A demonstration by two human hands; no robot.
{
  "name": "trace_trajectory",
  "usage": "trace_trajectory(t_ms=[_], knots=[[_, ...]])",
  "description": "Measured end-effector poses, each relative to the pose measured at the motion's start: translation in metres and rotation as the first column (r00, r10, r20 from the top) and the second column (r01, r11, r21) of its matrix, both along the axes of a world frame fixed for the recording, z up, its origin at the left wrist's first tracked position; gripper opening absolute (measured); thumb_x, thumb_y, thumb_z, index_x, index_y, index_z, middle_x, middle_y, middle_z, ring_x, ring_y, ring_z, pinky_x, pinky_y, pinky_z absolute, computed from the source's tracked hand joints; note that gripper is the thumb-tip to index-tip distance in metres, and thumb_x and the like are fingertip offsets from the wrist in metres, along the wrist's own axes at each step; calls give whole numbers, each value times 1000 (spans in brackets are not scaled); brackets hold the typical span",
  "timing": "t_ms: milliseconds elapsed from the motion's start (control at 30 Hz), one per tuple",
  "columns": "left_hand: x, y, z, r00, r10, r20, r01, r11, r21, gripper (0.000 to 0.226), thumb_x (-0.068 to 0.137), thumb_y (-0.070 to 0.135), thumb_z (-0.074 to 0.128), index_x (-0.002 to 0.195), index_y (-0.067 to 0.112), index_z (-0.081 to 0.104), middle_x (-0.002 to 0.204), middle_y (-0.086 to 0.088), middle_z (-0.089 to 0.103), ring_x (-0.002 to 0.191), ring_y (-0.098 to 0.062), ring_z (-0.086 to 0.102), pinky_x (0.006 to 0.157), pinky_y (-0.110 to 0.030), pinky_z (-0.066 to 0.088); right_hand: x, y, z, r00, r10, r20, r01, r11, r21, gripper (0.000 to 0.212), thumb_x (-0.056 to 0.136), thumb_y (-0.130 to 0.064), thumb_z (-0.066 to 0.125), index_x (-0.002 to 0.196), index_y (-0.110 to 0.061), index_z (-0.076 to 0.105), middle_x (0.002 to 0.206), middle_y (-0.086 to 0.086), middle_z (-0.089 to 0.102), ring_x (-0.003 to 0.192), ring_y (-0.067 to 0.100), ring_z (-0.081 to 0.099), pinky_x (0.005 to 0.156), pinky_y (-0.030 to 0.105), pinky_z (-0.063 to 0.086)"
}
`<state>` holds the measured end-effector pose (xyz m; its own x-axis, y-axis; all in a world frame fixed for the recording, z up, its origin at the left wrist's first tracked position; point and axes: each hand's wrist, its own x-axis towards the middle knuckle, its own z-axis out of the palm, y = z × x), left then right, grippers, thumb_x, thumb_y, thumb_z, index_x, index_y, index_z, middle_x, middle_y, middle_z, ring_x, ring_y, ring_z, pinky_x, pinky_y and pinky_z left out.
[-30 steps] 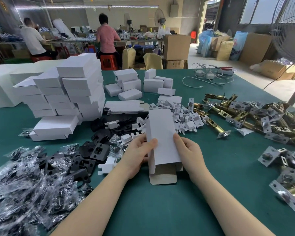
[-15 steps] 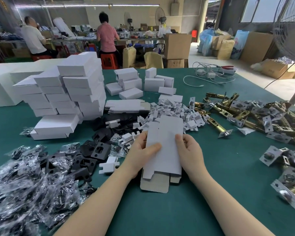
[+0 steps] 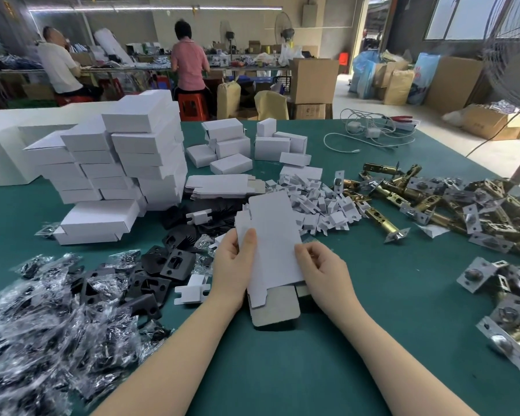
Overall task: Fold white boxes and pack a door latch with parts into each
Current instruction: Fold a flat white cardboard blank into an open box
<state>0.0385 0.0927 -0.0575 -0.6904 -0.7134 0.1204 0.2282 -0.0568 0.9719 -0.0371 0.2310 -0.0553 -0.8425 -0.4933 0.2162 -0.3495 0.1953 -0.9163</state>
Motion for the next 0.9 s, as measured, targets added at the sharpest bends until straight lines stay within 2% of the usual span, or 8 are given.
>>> trace_trajectory(t_ms=[100,233,400,533,667,767,833,900], knots=[[0,0,0,1000,-23,-1,23,999,24,27,92,45,62,90,17,66,96,-9,69,88,-25,62,84,-52,51,0,0,-1,1000,6,-24,-6,1000,6,30,100,-32,51,79,-13,58,60,-12,49,54,2,40,52,15,36],[-1,3,0,992,-86,86,98,985,-144,38,95,46,55,92,9,61,78,12,64,73,-2,58,67,-16,46,-5,2,-3,994,-102,29,104,992,-70,30,101,-31,51,78,-12,57,66,-1,50,55,3,39,52,16,35],[1,5,-1,981,-60,184,121,933,-339,48,94,45,51,80,-1,53,69,-1,49,62,-11,41,59,-30,33,-7,3,-3,984,-155,89,167,973,-160,29,99,-35,53,77,-18,60,61,-7,49,53,3,39,50,15,33],[1,1,-2,991,-12,135,41,976,-215,39,100,37,53,85,1,61,75,-11,62,67,-16,54,64,-35,42,1,1,-1,993,-19,114,38,984,-175,5,94,-31,62,93,-36,62,77,-24,70,62,-2,60,56,10,45],[0,4,0,994,-81,76,88,992,-95,42,88,50,61,119,23,61,94,5,75,86,-11,71,73,-29,56,3,2,-2,993,-73,89,88,980,-177,21,91,-30,66,112,-34,65,96,-17,73,74,12,64,71,26,53],[2,9,1,986,-126,113,142,979,-143,58,79,49,71,128,44,41,92,10,73,72,-5,68,58,-21,52,0,6,-3,978,-196,77,209,947,-245,28,91,-32,67,118,-27,65,89,-14,71,60,2,50,64,16,45],[4,11,1,975,-190,118,206,967,-149,71,74,42,81,130,50,38,112,9,69,79,-8,70,63,-19,53,-2,8,-3,968,-232,93,249,929,-275,31,89,-32,69,119,-29,64,88,-19,71,58,1,47,60,12,43],[4,12,1,960,-241,143,264,948,-177,77,71,32,86,128,55,41,119,10,66,82,-12,71,70,-18,54,-1,8,-1,972,-222,77,235,938,-257,38,88,-33,69,125,-30,63,99,-24,70,72,-5,57,66,7,42]])
